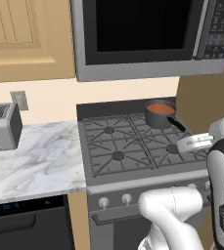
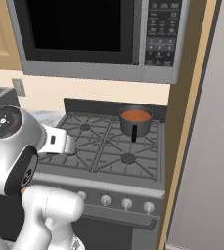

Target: Retrieve the steak from the fridge and place it on the saucepan with marinade on the stove.

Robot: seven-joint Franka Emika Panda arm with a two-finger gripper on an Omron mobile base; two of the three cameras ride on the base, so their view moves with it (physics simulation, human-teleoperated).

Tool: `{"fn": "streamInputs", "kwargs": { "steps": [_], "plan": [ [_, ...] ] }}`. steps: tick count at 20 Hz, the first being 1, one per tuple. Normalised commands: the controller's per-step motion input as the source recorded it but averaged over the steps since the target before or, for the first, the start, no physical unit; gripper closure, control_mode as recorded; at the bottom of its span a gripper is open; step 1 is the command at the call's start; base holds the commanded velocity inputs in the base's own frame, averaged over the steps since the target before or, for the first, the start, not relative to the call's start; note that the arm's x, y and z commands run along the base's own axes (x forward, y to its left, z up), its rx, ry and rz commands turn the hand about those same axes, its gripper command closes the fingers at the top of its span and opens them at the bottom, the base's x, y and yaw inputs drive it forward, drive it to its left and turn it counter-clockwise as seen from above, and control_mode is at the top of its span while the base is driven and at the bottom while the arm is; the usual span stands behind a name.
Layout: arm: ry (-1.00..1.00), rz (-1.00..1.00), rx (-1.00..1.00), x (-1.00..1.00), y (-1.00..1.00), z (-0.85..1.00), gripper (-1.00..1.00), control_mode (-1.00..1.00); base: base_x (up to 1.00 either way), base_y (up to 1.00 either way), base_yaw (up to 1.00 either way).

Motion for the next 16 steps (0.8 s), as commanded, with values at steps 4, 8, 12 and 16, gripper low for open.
{"fn": "streamInputs", "kwargs": {
  "steps": [4,8,12,16],
  "plan": [
    [0.00,0.00,0.00,0.00,0.00,0.00,-1.00,1.00,-0.24,0.00,0.00],
    [0.00,0.00,0.00,0.00,0.00,0.00,-1.00,1.00,-0.68,-0.04,0.00],
    [0.00,0.00,0.00,0.00,0.00,0.00,-1.00,1.00,-0.78,-0.10,0.00],
    [0.00,0.00,0.00,0.00,0.00,0.00,-1.00,1.00,-0.75,-0.20,-0.01]
  ]
}}
